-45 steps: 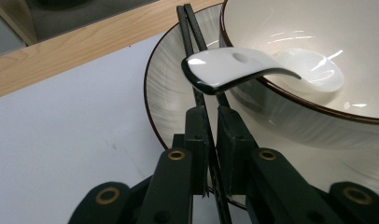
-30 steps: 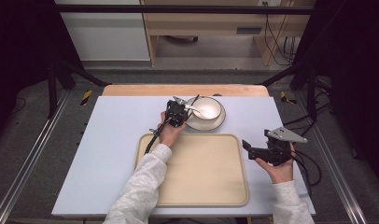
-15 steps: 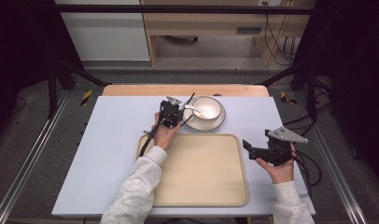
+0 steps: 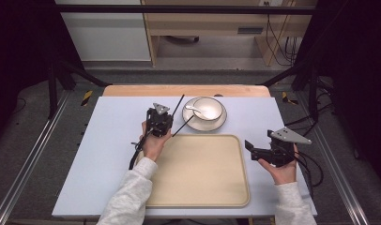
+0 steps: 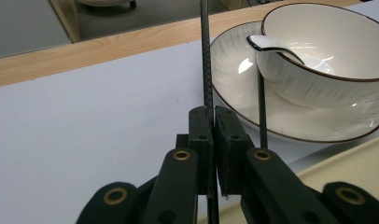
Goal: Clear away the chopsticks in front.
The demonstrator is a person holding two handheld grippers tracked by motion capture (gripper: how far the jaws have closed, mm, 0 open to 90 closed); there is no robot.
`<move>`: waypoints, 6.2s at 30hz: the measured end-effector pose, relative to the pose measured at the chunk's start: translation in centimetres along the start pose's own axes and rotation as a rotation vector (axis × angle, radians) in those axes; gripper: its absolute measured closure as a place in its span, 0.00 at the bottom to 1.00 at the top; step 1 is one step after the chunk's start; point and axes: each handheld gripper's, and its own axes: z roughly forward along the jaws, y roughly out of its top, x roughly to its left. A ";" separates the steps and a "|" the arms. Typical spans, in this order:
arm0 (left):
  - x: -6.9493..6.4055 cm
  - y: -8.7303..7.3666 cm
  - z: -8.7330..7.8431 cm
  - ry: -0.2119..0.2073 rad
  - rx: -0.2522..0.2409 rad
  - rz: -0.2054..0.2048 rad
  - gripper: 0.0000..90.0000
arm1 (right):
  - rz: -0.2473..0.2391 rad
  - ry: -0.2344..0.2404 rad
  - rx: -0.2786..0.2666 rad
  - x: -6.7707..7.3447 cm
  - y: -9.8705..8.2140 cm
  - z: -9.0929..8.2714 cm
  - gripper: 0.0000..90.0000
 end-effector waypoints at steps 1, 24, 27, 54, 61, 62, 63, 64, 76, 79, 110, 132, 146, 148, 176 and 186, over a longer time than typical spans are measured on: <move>0.0 -0.2 -0.4 0.002 -0.004 -0.001 0.95 | 0.001 0.001 -0.001 0.0 0.0 0.0 0.06; -0.5 -6.9 -9.1 0.081 -0.044 -0.100 0.95 | 0.002 0.008 0.003 0.2 0.0 -0.3 0.04; -0.8 -7.7 -10.1 0.088 -0.053 -0.122 0.95 | -0.007 0.007 0.007 0.2 0.0 -0.2 0.04; 0.0 -13.0 -12.0 0.170 0.028 -0.225 0.95 | -0.012 0.011 0.030 0.6 -0.3 0.4 0.04; 0.0 -13.2 -11.0 0.191 0.084 -0.214 0.95 | -0.018 0.013 0.036 0.7 -0.4 0.6 0.04; -0.1 -13.3 -10.8 0.189 0.090 -0.213 0.95 | -0.017 0.013 0.037 0.7 -0.4 0.6 0.04; -0.1 -13.4 -10.7 0.185 0.095 -0.215 0.95 | -0.018 0.013 0.038 0.7 -0.4 0.6 0.04; -0.1 -13.4 -10.6 0.186 0.103 -0.214 0.95 | -0.018 0.013 0.037 0.7 -0.4 0.6 0.04; 0.0 -13.2 -10.7 0.182 0.111 -0.203 0.92 | -0.017 0.015 0.036 0.7 -0.3 0.5 0.04; 0.2 -12.6 -11.2 0.163 0.080 -0.202 0.87 | -0.014 0.012 0.032 0.7 -0.3 0.4 0.04; -0.9 -1.7 -8.1 -0.098 -0.124 0.073 0.36 | -0.002 0.002 0.012 0.3 -0.1 0.1 0.04; -2.1 2.3 -0.8 -0.172 -0.011 0.204 0.26 | 0.001 0.005 0.021 0.1 -0.3 0.4 0.05; -3.6 3.2 3.3 -0.161 0.047 0.256 0.29 | 0.002 0.005 0.015 0.0 -0.2 0.1 0.05; -3.7 3.3 3.7 -0.165 0.056 0.256 0.31 | 0.010 0.005 0.008 -0.1 -0.2 0.1 0.05; -3.4 2.4 8.4 -0.146 0.177 0.296 0.84 | 0.012 0.004 0.014 -0.2 -0.3 0.0 0.05; -3.6 2.2 8.5 -0.154 0.196 0.293 0.93 | 0.015 0.007 0.016 -0.3 -0.3 0.0 0.06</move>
